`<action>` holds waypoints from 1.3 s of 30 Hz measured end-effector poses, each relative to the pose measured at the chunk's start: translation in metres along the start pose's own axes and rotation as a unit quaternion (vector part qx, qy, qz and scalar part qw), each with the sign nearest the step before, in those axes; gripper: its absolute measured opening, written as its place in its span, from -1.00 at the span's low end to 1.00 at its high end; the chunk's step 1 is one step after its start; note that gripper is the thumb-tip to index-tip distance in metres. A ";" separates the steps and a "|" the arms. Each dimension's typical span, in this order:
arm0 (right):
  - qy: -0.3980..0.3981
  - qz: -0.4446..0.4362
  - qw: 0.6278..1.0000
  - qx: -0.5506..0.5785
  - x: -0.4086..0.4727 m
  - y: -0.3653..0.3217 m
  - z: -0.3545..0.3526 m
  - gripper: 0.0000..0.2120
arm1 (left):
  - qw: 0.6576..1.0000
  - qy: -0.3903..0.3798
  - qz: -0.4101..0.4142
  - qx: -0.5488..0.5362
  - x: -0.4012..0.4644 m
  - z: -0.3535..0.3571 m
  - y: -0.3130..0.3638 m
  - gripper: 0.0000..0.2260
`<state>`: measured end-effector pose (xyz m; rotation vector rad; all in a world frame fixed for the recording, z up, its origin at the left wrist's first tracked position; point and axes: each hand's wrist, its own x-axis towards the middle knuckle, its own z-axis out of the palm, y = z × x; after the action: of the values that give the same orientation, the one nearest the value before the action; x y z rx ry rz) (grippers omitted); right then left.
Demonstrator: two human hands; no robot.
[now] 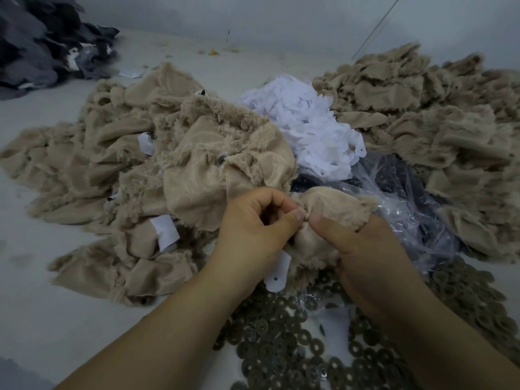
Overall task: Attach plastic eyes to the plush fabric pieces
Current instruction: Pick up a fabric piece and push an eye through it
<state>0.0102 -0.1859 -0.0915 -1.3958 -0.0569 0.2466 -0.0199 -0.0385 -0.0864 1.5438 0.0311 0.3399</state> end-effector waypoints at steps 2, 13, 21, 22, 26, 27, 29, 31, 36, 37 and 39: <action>0.014 -0.020 0.999 -0.027 -0.001 0.000 -0.001 -0.93 | 1.000 0.000 -0.002 0.004 0.000 0.001 0.001 -0.92; 0.050 -0.005 0.998 -0.030 -0.001 -0.002 0.001 -0.92 | 1.000 -0.004 -0.010 0.001 0.000 0.003 -0.005 -0.89; 0.065 0.034 0.997 0.009 -0.001 -0.003 0.002 -0.95 | 1.000 -0.008 0.000 0.024 -0.001 0.004 -0.003 -0.90; 0.067 0.034 0.997 0.006 -0.001 -0.004 0.003 -0.94 | 1.000 -0.006 -0.002 0.026 -0.002 0.004 -0.003 -0.90; 0.068 0.053 0.996 0.014 -0.001 -0.005 0.005 -0.93 | 0.999 -0.012 -0.001 0.043 -0.002 0.004 0.000 -0.88; 0.070 0.058 0.996 0.019 0.000 -0.005 0.005 -0.93 | 0.999 -0.015 0.002 0.049 -0.001 0.005 0.001 -0.88; 0.072 0.056 0.995 0.028 0.000 -0.005 0.006 -0.94 | 0.998 -0.016 0.004 0.058 -0.001 0.005 0.002 -0.87; 0.076 0.041 0.996 0.033 -0.001 -0.005 0.007 -0.93 | 0.998 -0.013 0.003 0.064 -0.002 0.005 0.003 -0.86; 0.078 0.048 0.994 0.064 -0.002 -0.006 0.008 -0.93 | 0.993 -0.013 0.011 0.119 -0.002 0.004 0.004 -0.81; 0.080 0.052 0.993 0.064 -0.002 -0.006 0.008 -0.93 | 0.992 -0.015 0.013 0.126 -0.002 0.004 0.004 -0.81; 0.088 0.055 0.992 0.066 -0.002 -0.007 0.009 -0.92 | 0.990 -0.022 0.018 0.136 -0.003 0.004 0.004 -0.80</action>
<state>0.0071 -0.1788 -0.0831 -1.2856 0.1795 0.2143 -0.0225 -0.0431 -0.0834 1.8234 0.0150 0.3405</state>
